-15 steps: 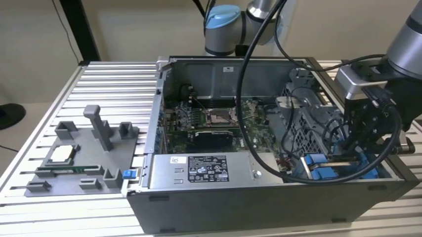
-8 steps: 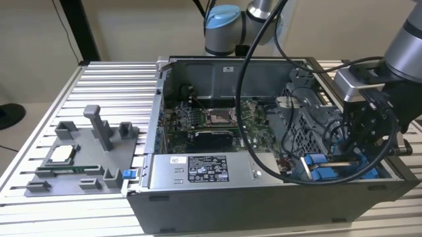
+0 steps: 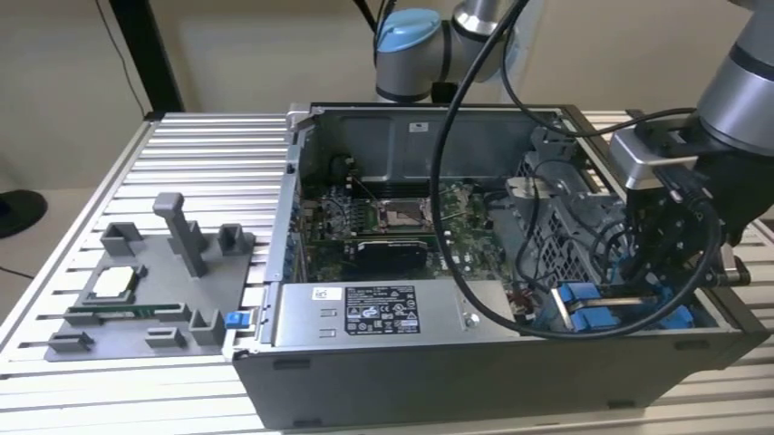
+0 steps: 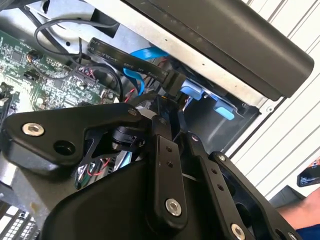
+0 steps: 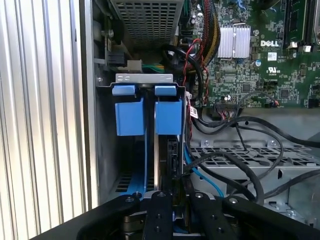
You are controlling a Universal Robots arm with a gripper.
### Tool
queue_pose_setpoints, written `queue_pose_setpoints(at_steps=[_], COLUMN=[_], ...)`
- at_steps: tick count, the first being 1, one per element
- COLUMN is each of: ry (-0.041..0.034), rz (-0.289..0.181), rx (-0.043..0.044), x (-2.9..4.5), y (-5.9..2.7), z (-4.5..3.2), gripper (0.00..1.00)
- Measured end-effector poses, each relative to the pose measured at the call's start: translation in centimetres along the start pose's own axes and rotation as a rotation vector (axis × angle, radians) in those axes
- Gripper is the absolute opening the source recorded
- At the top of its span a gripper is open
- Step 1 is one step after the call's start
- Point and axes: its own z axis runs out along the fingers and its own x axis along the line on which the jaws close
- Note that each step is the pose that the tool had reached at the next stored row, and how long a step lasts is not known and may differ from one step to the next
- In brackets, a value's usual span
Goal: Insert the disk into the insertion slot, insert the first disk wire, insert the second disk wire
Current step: 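Insert the first disk wire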
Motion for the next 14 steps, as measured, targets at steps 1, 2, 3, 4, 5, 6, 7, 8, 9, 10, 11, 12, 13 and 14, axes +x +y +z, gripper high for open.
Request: queue_pose_setpoints(at_steps=[1,2,3,4,5,6,7,8,9,10,11,12,13,14], ry=[-0.0001,-0.0004,-0.0007,-0.0007,-0.0017,-0.0019,-0.0024,-0.0031,-0.002,-0.0007,-0.001,-0.0006,-0.0008,-0.0008], rz=[0.0,0.0,0.0,0.0,0.0,0.0,0.0,0.0,0.0,0.0,0.0,0.0,0.0,0.0], rx=[0.0,0.0,0.0,0.0,-0.0002,-0.0003,-0.0001,-0.0001,0.0,0.0,0.0,0.0,0.0,-0.0001], x=[0.0,0.0,0.0,0.0,-0.01,0.0,0.01,0.01,0.01,0.0,0.0,0.0,0.0,-0.01], y=[0.0,0.0,0.0,0.0,0.01,0.02,0.02,0.02,0.01,0.0,0.0,0.0,-0.01,-0.02], z=[0.01,0.03,0.05,0.05,0.08,0.11,0.16,0.19,0.14,0.07,0.08,0.0,-0.13,-0.36], gripper=[0.0,0.0,0.0,0.0,0.0,1.0,1.0,1.0,1.0,1.0,1.0,1.0,1.0,1.0])
